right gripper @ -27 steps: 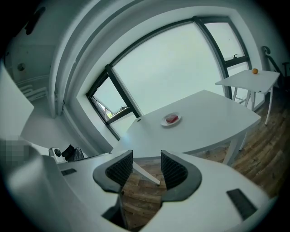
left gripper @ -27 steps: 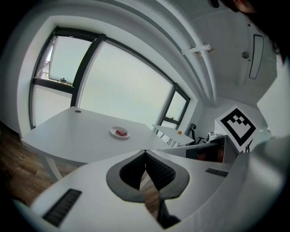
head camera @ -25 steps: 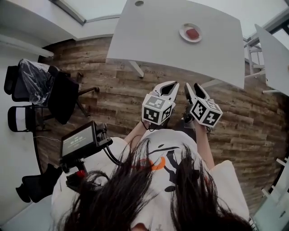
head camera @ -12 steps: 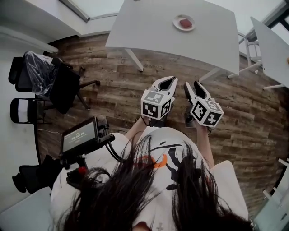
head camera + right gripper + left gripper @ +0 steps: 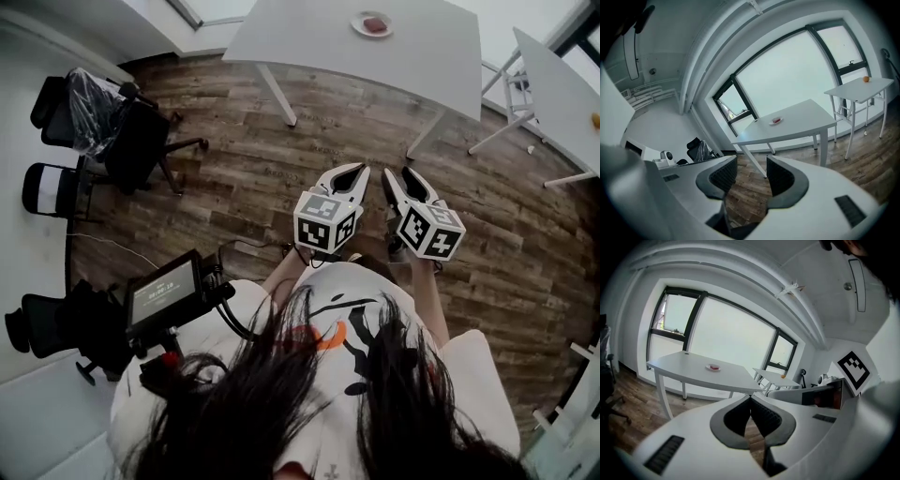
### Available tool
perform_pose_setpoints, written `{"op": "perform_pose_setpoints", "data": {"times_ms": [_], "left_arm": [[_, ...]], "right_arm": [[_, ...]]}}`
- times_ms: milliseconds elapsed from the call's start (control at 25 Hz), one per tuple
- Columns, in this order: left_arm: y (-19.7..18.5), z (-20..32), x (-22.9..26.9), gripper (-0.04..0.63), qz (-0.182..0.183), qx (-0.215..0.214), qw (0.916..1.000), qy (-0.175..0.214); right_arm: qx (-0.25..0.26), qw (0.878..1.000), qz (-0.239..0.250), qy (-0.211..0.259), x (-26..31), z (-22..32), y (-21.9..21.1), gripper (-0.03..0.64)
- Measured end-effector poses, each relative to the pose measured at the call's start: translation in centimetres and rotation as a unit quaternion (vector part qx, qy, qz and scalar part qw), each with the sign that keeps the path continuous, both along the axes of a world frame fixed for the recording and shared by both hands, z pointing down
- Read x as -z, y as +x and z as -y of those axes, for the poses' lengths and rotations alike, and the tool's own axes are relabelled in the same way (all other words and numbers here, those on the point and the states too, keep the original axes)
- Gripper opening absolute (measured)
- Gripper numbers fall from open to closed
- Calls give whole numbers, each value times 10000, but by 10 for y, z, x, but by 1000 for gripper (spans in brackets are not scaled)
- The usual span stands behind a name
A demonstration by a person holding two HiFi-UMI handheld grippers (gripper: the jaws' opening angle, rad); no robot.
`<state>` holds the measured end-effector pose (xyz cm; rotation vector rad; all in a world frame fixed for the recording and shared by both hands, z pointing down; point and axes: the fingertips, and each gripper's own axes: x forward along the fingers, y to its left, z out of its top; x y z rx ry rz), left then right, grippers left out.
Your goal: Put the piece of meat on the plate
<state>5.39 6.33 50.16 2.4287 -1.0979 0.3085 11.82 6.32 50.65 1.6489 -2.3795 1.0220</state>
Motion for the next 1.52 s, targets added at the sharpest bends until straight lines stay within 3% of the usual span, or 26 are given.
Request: {"op": "perform_pose_setpoints", "data": {"times_ms": [320,440,560,800,1000,1520], "left_arm": [[-21,-58,4,6,313,319,9990,30],[-29,-70,3,5,342,472,9983,-13],[-30,-81,1,5,403,444,9982,-40],[-43,-101,-3,5,553,322,9979,-103],[-66,-111,2,6,501,377,9980,-78],[-130,-162,5,5,310,146,9994,-108]], "right_arm": [[203,9994,270,22,2,-45,-14,201],[292,9995,80,123,6,-61,-21,201],[265,9993,-63,262,13,-69,-22,201],[168,9995,142,242,15,-82,-37,201],[141,9994,254,179,14,-95,-60,201],[-217,9997,-13,112,19,-153,-119,201]]}}
